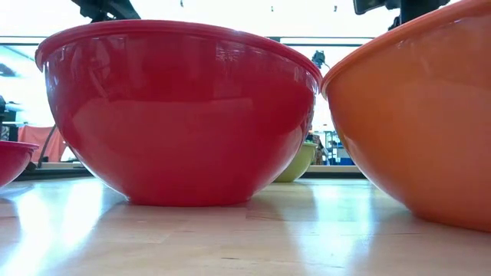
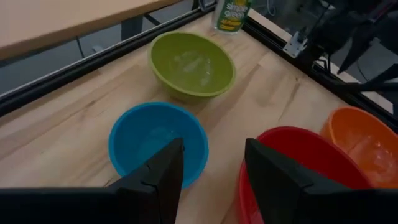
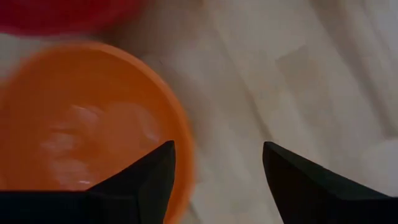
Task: Nest bowls inside each other
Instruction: Stack the orange bowl on top of the red bowl
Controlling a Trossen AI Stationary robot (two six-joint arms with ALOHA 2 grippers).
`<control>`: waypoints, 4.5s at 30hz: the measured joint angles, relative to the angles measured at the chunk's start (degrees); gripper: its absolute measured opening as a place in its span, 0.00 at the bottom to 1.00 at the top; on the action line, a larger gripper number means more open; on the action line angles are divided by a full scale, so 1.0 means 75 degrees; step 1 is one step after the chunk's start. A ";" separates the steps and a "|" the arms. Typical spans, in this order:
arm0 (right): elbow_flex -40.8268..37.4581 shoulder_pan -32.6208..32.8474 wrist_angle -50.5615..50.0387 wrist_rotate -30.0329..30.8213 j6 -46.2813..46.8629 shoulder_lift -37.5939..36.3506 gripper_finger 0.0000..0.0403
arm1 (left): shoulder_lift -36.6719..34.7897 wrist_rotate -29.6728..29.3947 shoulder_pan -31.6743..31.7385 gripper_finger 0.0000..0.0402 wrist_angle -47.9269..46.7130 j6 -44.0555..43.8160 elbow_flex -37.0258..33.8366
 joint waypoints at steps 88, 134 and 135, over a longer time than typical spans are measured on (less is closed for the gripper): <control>-0.2095 0.0067 0.3930 -0.1076 0.1905 -0.0961 0.04 | -0.0051 -0.0132 -0.0004 0.43 0.0214 0.0422 -0.0015; 0.5194 -0.1630 0.1378 0.0168 -0.1777 0.5769 0.08 | -0.0068 -0.0132 -0.0004 0.43 0.0246 0.0409 -0.0015; 0.5192 -0.1635 0.1374 0.0143 -0.1776 0.5774 0.08 | -0.0068 -0.0132 -0.0004 0.43 0.0245 0.0409 -0.0015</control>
